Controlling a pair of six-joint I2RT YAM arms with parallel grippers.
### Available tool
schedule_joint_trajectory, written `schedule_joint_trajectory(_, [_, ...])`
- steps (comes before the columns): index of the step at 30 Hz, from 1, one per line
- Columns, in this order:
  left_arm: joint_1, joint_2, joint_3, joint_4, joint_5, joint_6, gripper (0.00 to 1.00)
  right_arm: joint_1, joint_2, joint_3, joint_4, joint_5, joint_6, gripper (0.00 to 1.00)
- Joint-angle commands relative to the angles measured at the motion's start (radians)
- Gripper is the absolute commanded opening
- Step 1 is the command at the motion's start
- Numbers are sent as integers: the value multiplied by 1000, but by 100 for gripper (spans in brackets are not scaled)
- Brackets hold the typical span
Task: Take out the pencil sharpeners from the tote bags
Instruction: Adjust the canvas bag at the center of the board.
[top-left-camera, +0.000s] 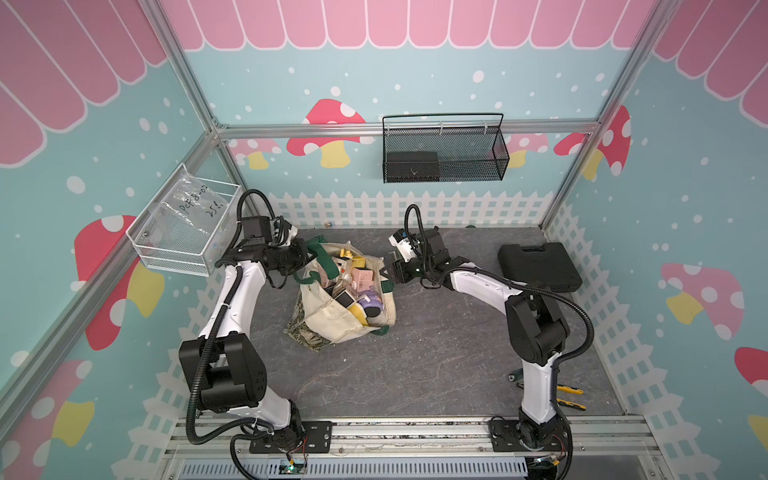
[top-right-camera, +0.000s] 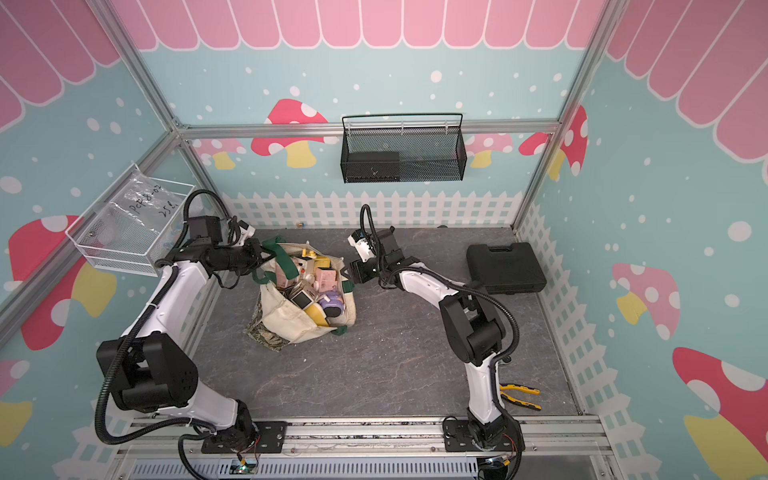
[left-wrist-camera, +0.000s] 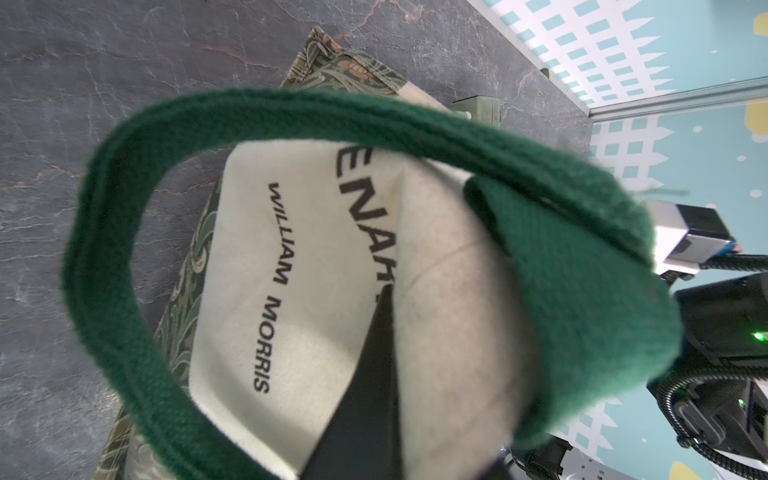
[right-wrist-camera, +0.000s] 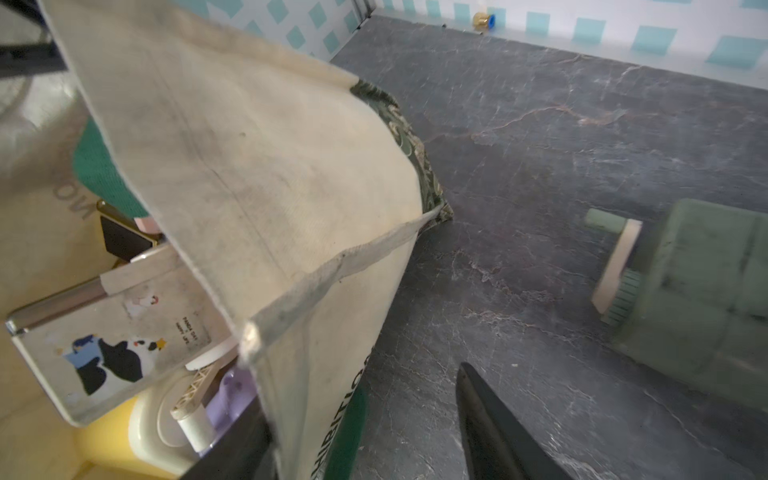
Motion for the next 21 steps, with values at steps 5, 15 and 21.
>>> schedule_joint_trajectory(5, [-11,-2,-9,-17,32,14,0,11,1,-2,-46,-101,-45,0])
schedule_joint_trajectory(15, [-24,95,180,-62,29,-18,0,97,-246,-341,130,-177,9,0])
schedule_joint_trajectory(21, [-50,159,314,-130,13,42,0,188,-365,-462,147,-169,-1,0])
